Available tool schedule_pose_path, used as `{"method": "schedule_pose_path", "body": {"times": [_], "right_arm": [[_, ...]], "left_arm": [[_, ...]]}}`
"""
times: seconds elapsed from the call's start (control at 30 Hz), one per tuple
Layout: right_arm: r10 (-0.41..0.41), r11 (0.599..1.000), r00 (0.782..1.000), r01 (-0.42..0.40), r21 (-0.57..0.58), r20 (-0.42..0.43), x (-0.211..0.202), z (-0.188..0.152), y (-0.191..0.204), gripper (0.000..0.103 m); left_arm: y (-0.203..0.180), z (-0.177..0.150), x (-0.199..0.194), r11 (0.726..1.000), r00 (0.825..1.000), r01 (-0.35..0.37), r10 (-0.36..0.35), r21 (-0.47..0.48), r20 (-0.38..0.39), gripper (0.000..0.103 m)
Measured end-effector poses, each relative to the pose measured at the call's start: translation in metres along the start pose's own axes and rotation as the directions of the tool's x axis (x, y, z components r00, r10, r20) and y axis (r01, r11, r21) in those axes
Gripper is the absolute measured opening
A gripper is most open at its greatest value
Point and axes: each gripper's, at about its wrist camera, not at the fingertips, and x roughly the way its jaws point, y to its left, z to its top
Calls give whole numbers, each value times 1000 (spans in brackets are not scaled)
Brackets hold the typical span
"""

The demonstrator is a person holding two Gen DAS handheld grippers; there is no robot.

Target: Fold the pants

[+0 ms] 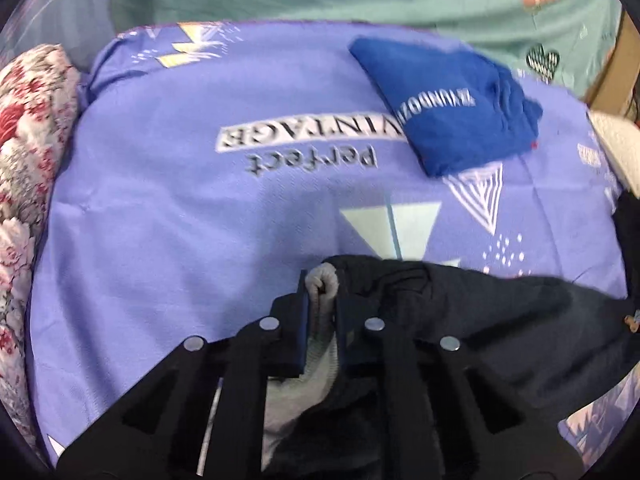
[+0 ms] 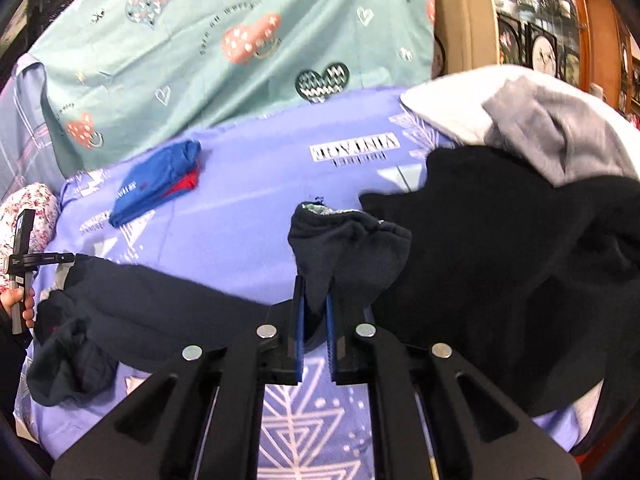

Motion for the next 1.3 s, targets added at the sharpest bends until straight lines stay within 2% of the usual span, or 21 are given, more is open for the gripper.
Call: {"method": "schedule_pose_path", "body": {"times": [0.23,0.33,0.43,0.47,0.53,0.63,0.7,0.77,0.83,0.87,0.93,0.97,1.0,1.07,1.1,1.2,1.27,1.3], "right_arm": [[90,995,992,-87,-38,87,-8,54,19,8],[155,988,980,-151,-44,124,-3,86,30,8],[235,972,953,-233,-29,189,-3,119,36,8],[260,965,943,-262,-18,208,0,130,35,8],[264,962,944,-271,12,198,17,140,32,8],[237,965,963,-248,83,127,74,130,18,8],[193,970,980,-198,139,44,126,106,6,8],[154,969,987,-140,204,-51,173,75,-11,8],[122,970,988,-98,224,-95,191,58,-18,8],[111,971,988,-84,223,-111,194,52,-20,11],[66,975,990,-39,217,-121,188,53,-25,30],[25,978,994,-2,211,-107,182,56,-28,56],[-8,979,997,23,204,-76,172,60,-30,66],[-13,982,1000,16,189,-18,147,67,-30,67],[1,984,1000,2,179,-20,136,68,-26,67],[123,988,989,-114,106,-79,106,56,3,67],[207,978,967,-207,16,-150,88,37,37,67],[261,962,945,-271,-24,-199,79,22,57,67]], "left_arm": [[14,4,-33,1000,998,17,-15,-19,58,10],[36,17,-59,996,992,20,-8,-92,127,10],[63,27,-91,989,983,11,16,-149,183,10],[69,30,-96,987,981,7,24,-158,193,10],[85,35,-98,983,981,-33,67,-183,183,10],[93,39,-64,976,988,-86,109,-202,105,11],[89,40,-29,974,991,-113,126,-198,54,14],[86,39,1,970,991,-130,134,-204,6,16],[87,39,20,964,990,-144,141,-223,-27,19],[89,38,25,961,988,-152,148,-230,-37,25],[91,37,27,957,984,-180,174,-227,-49,48],[94,37,26,954,981,-194,187,-229,-51,71],[98,35,21,953,981,-195,190,-231,-45,76],[103,29,9,951,980,-199,198,-237,-29,76],[106,25,-1,949,981,-191,192,-252,-20,77],[120,6,-42,947,985,-161,172,-276,17,79],[122,-16,-70,954,987,-137,153,-266,39,84],[122,-31,-85,957,990,-112,129,-268,48,85]]}}
